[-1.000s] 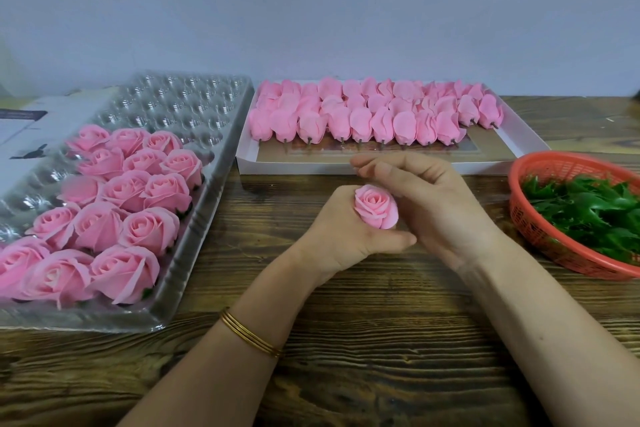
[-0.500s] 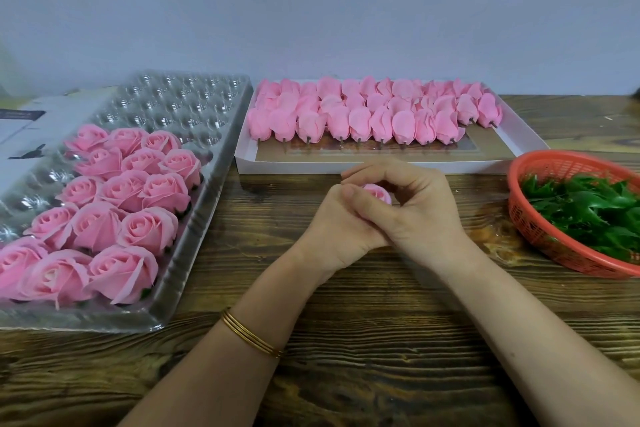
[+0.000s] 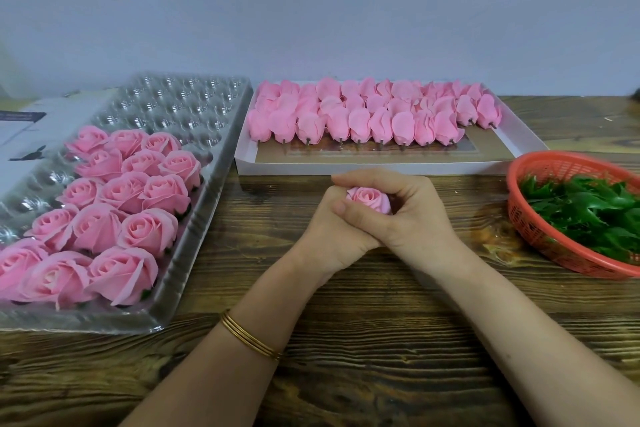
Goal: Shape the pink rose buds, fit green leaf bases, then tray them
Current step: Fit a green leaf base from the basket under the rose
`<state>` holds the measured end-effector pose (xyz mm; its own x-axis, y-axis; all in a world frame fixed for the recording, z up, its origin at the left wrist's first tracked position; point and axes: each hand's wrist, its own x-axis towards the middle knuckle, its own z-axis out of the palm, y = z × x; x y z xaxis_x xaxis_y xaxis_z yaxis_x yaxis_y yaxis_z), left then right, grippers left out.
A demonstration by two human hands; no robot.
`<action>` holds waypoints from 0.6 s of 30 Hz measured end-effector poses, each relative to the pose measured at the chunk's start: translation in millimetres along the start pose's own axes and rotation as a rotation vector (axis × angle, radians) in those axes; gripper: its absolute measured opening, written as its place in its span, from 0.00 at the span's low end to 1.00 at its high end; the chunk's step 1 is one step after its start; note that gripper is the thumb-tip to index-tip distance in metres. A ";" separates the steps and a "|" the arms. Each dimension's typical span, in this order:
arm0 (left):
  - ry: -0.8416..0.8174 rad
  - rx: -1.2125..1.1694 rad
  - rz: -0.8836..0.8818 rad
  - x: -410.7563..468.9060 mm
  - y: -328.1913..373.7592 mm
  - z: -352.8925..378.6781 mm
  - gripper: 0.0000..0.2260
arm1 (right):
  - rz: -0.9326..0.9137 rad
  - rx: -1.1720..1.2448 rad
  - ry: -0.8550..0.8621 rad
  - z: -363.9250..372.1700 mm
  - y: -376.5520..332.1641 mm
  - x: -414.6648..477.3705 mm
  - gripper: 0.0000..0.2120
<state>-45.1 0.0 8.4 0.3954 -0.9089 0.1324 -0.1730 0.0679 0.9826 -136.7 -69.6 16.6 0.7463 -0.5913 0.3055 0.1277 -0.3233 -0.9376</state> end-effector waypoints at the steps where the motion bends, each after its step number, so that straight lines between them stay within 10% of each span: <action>1: -0.001 0.001 -0.009 0.0 -0.4 -0.1 0.09 | 0.013 0.009 -0.009 -0.4 -0.7 0.0 0.13; 18: 0.037 -0.009 -0.031 0.4 0.7 -4.3 0.08 | 0.267 0.229 -0.142 -17.8 6.3 0.4 0.34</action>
<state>-41.3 1.5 9.7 0.4334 -0.8949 0.1065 -0.1520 0.0440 0.9874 -147.3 -85.0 13.8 0.8543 -0.5187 0.0340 0.0470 0.0119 -0.9988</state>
